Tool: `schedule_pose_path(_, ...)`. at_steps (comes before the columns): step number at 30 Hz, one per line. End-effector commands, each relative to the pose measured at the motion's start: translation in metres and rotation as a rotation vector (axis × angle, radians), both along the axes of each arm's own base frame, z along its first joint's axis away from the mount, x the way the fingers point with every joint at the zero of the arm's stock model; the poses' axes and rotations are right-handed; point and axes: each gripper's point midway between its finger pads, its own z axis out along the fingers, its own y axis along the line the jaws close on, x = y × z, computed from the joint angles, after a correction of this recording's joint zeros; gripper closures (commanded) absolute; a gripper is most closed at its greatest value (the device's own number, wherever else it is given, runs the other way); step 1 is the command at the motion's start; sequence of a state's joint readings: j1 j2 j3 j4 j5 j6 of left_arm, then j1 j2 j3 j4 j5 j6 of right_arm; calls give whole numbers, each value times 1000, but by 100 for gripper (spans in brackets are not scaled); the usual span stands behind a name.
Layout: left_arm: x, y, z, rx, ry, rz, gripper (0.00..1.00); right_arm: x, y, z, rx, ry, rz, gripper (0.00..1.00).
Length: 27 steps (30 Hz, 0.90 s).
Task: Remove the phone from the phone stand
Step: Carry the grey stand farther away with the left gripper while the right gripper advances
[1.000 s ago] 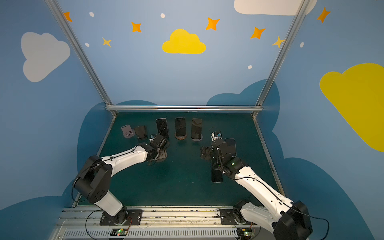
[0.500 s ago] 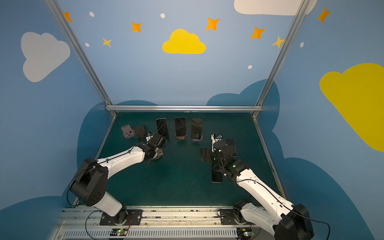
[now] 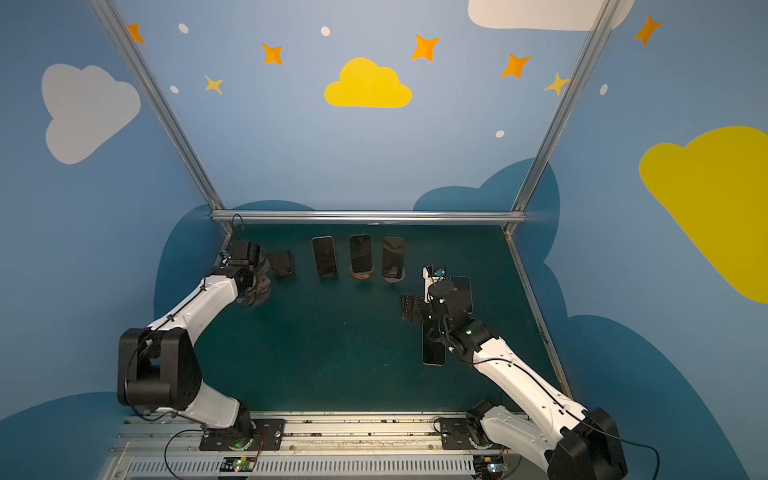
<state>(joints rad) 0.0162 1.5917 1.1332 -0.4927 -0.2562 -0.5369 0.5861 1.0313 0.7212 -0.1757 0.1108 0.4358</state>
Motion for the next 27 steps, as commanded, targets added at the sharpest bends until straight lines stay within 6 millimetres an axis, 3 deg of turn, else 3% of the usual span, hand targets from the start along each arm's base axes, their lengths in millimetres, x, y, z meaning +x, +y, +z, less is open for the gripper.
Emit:
schedule_pose_path(1,14,-6,-13,-36,35,-87,41,0,-2,7,12,-30,2,10)
schedule_pose_path(9,18,15,-38,35,155,-38,36,-1,-8,4,-15,-23,-6,10)
schedule_pose_path(13,15,15,-32,38,154,-39,11,-3,-5,7,6,-22,17,10)
schedule_pose_path(16,11,16,0,69,114,-41,0,-3,-4,8,8,-9,25,10)
schedule_pose_path(21,-15,17,72,76,-41,-1,0,1,-5,4,1,18,6,10)
schedule_pose_path(24,-41,11,113,28,-199,23,0,4,-3,5,-4,38,-2,10)
schedule_pose_path(27,-61,-12,152,-102,-500,5,0,11,8,13,12,17,38,10)
